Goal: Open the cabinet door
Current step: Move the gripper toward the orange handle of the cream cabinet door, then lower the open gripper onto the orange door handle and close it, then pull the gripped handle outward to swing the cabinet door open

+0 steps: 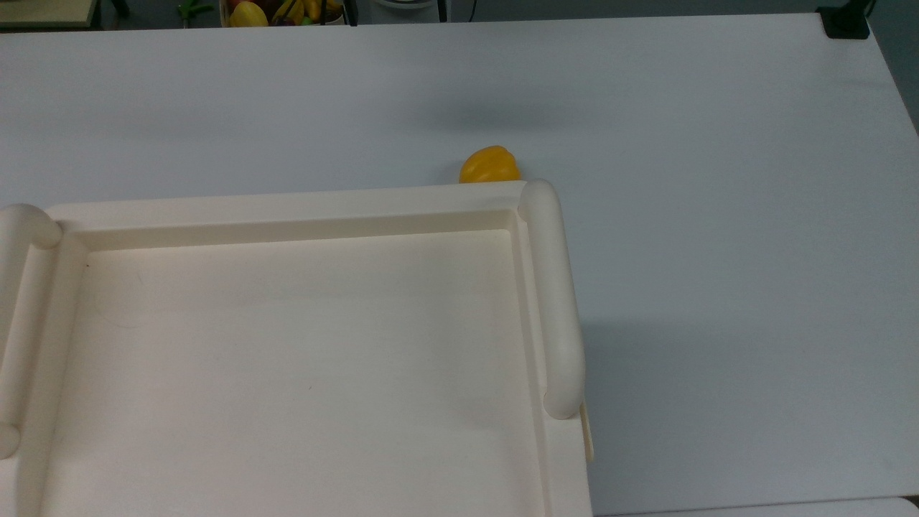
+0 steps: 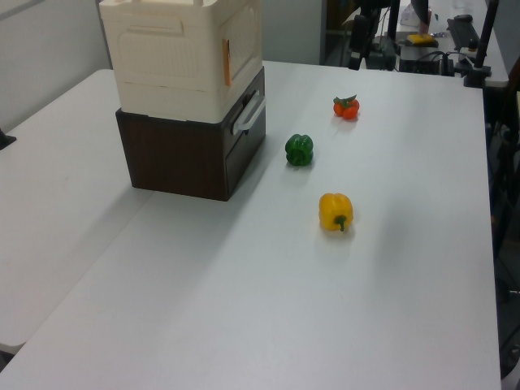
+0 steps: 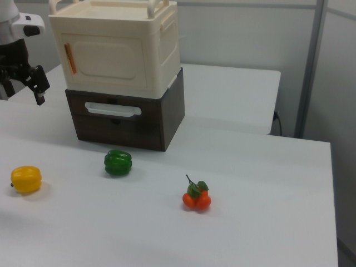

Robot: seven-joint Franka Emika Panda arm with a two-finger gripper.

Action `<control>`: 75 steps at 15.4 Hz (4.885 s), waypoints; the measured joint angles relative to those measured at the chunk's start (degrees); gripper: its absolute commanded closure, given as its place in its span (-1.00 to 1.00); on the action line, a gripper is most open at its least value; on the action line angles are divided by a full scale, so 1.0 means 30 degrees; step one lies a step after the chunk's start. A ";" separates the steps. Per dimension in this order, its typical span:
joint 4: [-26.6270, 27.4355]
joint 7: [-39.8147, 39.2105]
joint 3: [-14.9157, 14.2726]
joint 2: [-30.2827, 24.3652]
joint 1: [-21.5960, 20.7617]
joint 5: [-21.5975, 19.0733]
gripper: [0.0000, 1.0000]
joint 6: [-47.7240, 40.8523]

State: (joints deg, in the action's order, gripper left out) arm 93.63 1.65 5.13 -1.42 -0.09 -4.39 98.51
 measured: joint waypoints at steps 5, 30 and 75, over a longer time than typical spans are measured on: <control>-0.0010 0.0000 0.0000 -0.0049 0.0000 0.0000 -1.00 0.0000; -0.0250 -0.0700 0.1302 0.1840 -0.0168 -0.0977 -0.51 1.2423; -0.1164 -0.1197 0.1413 0.3902 -0.0022 0.1889 0.72 1.1915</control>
State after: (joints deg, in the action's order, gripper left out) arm 90.14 -1.94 9.37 10.29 -0.16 1.28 134.25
